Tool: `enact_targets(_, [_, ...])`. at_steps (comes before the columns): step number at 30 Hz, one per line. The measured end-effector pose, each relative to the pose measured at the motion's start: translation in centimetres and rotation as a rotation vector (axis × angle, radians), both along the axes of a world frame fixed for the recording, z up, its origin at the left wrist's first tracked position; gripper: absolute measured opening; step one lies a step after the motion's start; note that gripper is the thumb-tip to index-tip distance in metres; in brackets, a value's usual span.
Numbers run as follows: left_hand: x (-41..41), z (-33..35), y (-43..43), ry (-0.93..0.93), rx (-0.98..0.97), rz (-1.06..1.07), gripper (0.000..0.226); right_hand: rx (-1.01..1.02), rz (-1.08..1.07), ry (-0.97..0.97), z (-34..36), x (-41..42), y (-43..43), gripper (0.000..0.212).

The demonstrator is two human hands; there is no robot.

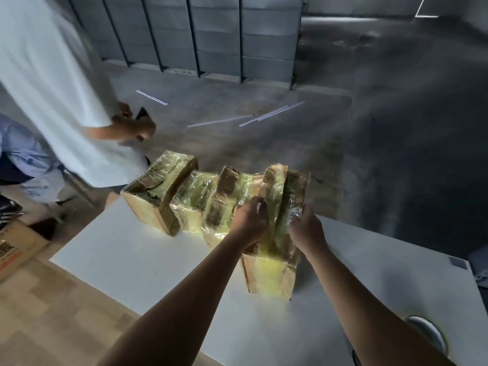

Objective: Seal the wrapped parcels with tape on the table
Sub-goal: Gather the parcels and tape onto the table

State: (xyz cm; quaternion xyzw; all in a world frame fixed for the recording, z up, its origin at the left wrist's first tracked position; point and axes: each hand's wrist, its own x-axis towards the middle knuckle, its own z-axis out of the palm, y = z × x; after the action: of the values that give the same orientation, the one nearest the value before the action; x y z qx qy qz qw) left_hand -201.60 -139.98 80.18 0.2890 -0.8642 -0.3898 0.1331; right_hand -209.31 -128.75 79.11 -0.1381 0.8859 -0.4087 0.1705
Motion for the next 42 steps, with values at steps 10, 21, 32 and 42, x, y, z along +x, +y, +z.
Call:
enact_targets(10, [2.4, 0.7, -4.8, -0.045, -0.041, -0.049, 0.033, -0.021, 0.035, 0.005, 0.4, 2.3, -4.4, 0.033])
enact_targets(21, [4.0, 1.5, -4.5, -0.157, -0.140, -0.297, 0.048, 0.084, -0.054, 0.012, 2.4, 5.6, -3.9, 0.050])
enact_targets(32, [6.8, 3.4, 4.2, 0.051, -0.116, -0.388, 0.036, 0.092, -0.257, 0.038, 4.1, 12.4, 3.6, 0.045])
enact_targets(42, [10.0, 1.3, 17.0, 0.092, -0.061, -0.614, 0.031, -0.017, -0.530, -0.031, 3.3, 18.0, 16.7, 0.038])
